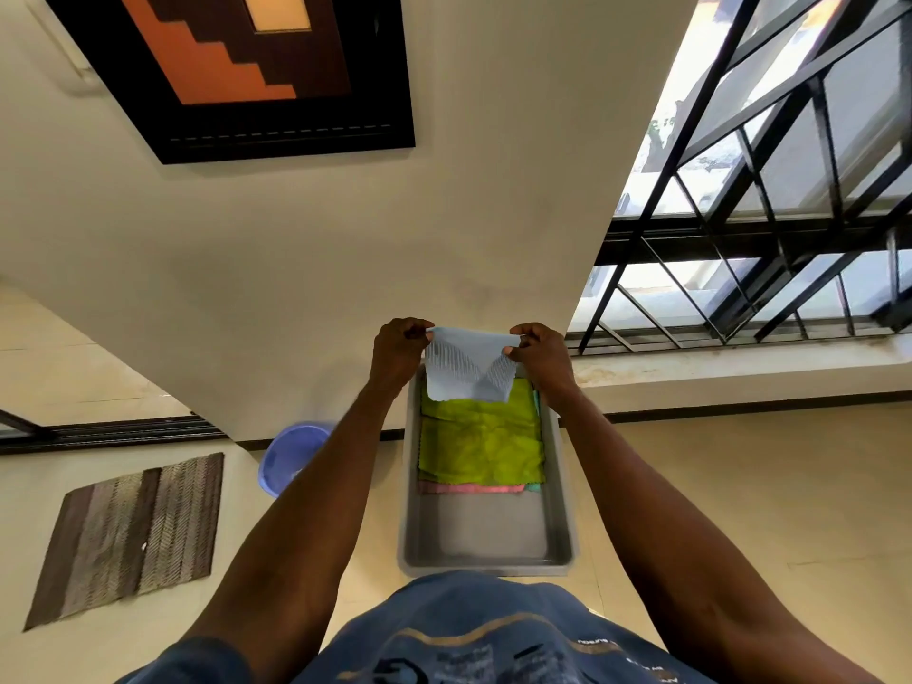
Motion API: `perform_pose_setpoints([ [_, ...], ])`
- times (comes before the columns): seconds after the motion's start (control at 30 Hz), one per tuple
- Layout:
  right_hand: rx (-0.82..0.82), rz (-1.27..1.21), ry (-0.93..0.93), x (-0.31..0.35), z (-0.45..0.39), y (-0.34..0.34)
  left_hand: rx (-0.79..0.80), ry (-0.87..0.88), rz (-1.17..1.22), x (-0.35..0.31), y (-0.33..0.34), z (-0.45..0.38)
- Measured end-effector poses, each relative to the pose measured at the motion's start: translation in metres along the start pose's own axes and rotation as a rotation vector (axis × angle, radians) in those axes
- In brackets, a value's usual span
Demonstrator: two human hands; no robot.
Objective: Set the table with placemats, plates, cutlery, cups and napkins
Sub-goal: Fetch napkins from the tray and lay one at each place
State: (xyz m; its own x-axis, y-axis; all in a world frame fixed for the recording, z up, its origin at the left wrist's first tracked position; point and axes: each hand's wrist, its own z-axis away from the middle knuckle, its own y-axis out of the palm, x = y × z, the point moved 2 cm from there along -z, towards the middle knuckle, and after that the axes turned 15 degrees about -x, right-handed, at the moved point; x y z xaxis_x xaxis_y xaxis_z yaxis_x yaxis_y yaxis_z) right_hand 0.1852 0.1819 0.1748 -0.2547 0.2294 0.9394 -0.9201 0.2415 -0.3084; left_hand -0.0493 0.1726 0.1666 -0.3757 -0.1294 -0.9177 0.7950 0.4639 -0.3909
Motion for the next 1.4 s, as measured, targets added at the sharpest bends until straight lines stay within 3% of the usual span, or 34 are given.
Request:
perform_pose_setpoints([
  [0.3,-0.075,0.065,-0.122,0.022,-0.009,0.000,0.073,-0.013,0.039,-0.022,-0.001,-0.012],
  [0.63,-0.072,-0.127,-0.075,0.039,-0.018,0.000,0.055,-0.278,0.352,-0.046,0.000,-0.007],
  [0.77,-0.130,-0.196,-0.030,0.031,-0.014,-0.004,0.226,-0.437,0.498,-0.041,0.003,0.006],
  [0.87,-0.154,-0.233,0.093,0.018,-0.012,-0.010,0.397,-0.461,0.468,-0.031,0.008,0.016],
  [0.93,-0.106,-0.294,0.189,0.011,-0.010,-0.015,0.472,-0.466,0.456,-0.025,0.012,0.024],
  [1.03,0.111,-0.511,0.326,0.009,0.002,-0.025,0.445,-0.500,0.558,-0.021,0.021,0.028],
  [1.13,0.291,-0.457,0.338,-0.001,0.015,-0.033,0.426,-0.495,0.575,-0.017,0.030,0.030],
  [1.4,0.171,-0.596,0.396,-0.031,0.027,-0.056,0.351,-0.464,0.362,-0.011,0.056,0.044],
])
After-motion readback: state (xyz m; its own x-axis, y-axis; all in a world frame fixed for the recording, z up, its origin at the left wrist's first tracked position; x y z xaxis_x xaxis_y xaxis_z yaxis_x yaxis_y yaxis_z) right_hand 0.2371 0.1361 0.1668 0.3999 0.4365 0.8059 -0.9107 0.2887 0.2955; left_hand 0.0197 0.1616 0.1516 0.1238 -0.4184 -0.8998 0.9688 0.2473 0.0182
